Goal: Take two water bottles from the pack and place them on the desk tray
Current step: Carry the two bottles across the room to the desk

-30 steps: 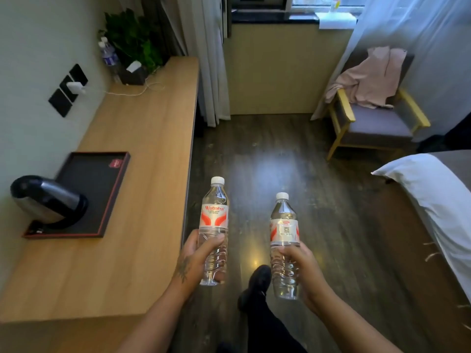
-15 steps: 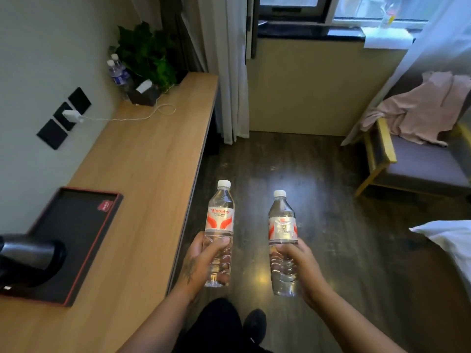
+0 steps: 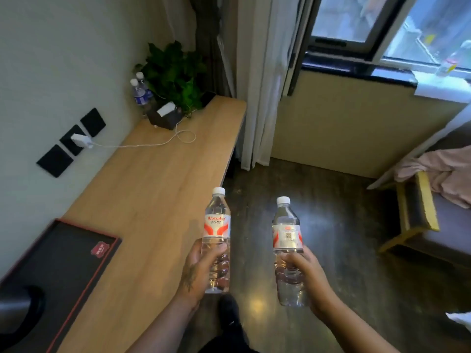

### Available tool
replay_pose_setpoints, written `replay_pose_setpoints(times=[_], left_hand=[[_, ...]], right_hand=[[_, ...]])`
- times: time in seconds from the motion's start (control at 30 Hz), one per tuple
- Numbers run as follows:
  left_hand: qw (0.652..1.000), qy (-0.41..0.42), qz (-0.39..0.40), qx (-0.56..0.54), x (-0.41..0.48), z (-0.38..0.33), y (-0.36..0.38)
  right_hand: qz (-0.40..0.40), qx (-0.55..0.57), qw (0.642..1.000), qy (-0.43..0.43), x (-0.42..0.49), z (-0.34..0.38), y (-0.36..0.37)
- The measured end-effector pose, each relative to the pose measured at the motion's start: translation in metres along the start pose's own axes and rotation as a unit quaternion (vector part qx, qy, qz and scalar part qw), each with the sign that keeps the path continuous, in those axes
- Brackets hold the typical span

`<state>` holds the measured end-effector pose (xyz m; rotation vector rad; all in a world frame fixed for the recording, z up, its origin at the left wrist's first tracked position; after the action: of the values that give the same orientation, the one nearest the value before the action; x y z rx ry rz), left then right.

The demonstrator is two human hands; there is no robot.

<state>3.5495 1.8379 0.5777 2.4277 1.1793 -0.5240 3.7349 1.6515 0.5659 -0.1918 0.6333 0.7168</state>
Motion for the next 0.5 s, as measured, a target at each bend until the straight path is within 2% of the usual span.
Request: replay_pose_setpoints(times=[0.13,0.3,0.5], left_hand=[[0.998,0.012,-0.065,-0.020,0.032,-0.025,-0.037],[0.987,0.022,-0.152,-0.053,0.040,-0.041,-0.092],[0.950,0.034,-0.295,-0.100,0.014,-0.043,-0.145]], right_hand=[[0.056,-0.056,0.997,-0.023,0.045,0.050,0.055],[0.138,-0.099,0.986,0.001,0.089,0.075,0.130],[0.256,-0.166,0.952,0.037,0.125,0.077,0.222]])
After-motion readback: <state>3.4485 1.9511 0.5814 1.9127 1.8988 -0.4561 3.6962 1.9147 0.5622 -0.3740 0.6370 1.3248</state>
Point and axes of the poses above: each hand's wrist, its own x-axis towards the middle knuckle, its own y-axis out of the palm, z = x × y, the point moved 7 cm from there along x, towards the middle knuckle, and after that the axes turned 4 degrees about y, right-handed, at the moved point
